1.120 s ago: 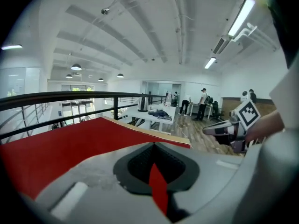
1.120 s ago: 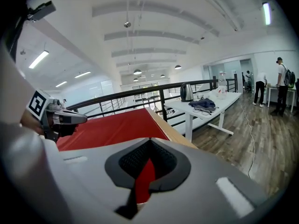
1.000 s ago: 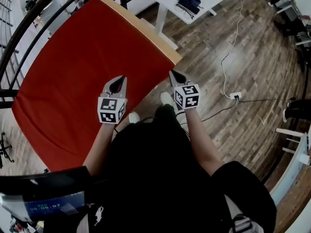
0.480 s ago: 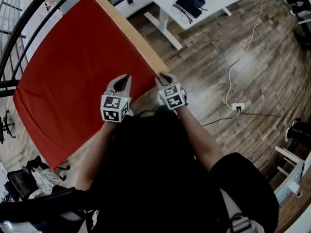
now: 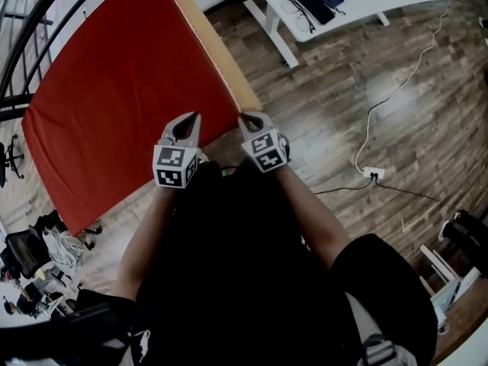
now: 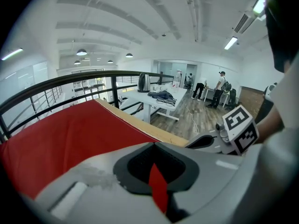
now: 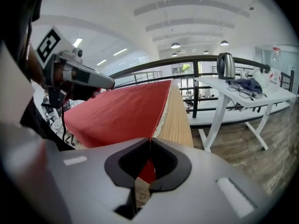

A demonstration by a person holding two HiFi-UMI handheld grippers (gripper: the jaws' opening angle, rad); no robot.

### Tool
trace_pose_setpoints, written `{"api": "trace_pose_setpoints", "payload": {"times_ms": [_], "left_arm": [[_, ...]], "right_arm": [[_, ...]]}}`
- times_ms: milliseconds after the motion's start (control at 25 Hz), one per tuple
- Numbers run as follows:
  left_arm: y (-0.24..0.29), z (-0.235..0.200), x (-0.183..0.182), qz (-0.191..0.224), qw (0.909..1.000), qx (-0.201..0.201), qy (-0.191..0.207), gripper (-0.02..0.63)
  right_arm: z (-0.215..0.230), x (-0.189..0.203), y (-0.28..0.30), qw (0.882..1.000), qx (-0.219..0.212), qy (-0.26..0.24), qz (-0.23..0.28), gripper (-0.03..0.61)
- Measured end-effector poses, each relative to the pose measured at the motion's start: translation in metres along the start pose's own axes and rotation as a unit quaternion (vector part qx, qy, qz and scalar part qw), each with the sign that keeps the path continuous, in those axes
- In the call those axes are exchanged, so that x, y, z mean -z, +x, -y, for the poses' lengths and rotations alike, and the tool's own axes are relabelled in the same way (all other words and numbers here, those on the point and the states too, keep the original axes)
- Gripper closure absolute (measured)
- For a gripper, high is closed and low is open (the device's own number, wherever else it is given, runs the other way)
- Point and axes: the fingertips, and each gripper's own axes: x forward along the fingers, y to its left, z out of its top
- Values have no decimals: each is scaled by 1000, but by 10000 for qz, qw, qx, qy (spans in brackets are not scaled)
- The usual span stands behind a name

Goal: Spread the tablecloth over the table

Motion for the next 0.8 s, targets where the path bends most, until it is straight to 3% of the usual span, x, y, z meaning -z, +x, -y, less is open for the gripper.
{"api": "trace_pose_setpoints", "payload": {"times_ms": [120, 360, 520, 680, 720, 800], "left_arm": [[1, -3, 0, -10, 9999, -122, -18, 607], [5, -4, 9, -129, 9994, -302, -82, 607], [12, -7, 18, -171, 9987, -424, -207, 607], [10, -2, 36, -309, 9973, -501, -432, 607], [8, -4, 37, -303, 9971, -523, -471, 607], [6, -16, 33, -196, 9966, -602, -532, 607]], "right_arm": [[8, -7, -9, 9999, -148, -7, 81, 561], [51, -6, -20, 9997, 154, 142, 95, 561], [68, -10, -18, 9997, 133, 96, 166, 561], [68, 8, -19, 9999, 115, 99, -65, 559], [71, 10, -17, 9997, 132, 171, -127, 548], [81, 6, -14, 9992, 189, 330, -136, 469]]}}
